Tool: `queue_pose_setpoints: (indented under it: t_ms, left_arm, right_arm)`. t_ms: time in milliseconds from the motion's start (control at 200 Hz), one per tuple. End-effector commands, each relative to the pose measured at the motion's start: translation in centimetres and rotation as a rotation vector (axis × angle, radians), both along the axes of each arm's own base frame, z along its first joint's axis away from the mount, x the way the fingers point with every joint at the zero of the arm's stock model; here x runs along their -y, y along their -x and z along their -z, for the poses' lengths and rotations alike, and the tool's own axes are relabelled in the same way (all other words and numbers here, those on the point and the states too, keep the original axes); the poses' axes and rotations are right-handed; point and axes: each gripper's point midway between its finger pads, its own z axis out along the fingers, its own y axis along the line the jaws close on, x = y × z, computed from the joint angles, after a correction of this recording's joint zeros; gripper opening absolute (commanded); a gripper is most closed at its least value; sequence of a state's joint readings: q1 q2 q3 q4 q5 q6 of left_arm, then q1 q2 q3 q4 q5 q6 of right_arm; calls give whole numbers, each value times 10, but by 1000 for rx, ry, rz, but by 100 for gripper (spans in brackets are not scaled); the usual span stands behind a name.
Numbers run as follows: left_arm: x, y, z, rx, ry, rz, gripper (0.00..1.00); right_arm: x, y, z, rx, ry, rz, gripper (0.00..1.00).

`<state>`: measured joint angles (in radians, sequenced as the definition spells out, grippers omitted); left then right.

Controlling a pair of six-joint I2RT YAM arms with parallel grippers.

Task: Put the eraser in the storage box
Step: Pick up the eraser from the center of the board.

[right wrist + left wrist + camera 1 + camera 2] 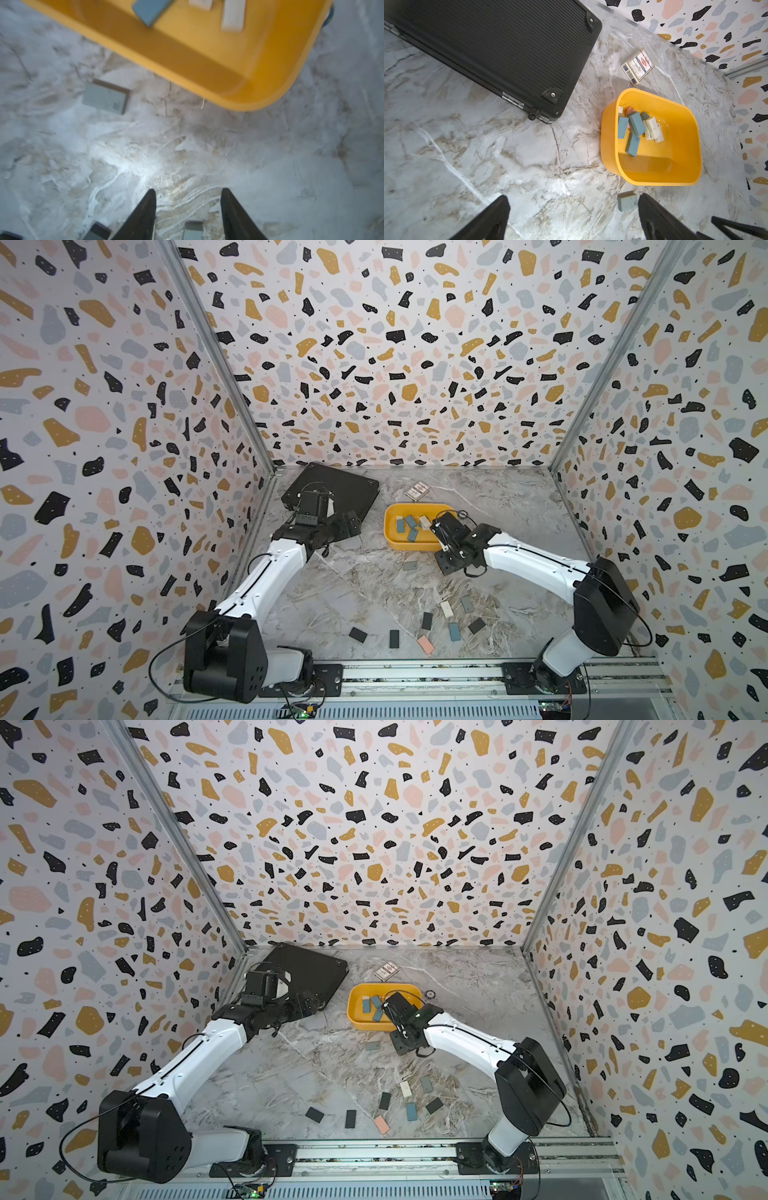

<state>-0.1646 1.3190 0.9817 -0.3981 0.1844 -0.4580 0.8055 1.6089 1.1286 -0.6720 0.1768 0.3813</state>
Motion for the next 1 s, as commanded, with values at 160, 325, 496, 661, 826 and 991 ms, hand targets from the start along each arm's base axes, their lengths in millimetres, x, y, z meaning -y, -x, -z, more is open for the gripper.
queue_pose_setpoints:
  t_ms: [160, 325, 496, 661, 826, 991]
  left_arm:
    - [1, -4, -25, 74, 23, 3, 97]
    - [2, -4, -25, 74, 31, 3, 97]
    - [2, -3, -26, 76, 33, 3, 97]
    - [2, -2, -25, 75, 34, 4, 97]
    - [2, -1, -25, 75, 32, 4, 97]
    - [2, 0, -24, 74, 30, 4, 97]
  right_arm:
    - [2, 34, 10, -32, -20, 58, 52]
    - [1, 48, 17, -48, -11, 50, 51]
    - [4, 58, 25, -67, 4, 53, 51]
    - [5, 63, 31, -81, 7, 60, 51]
    - [4, 68, 34, -95, 10, 57, 51]
    - [0, 77, 37, -108, 7, 47, 51]
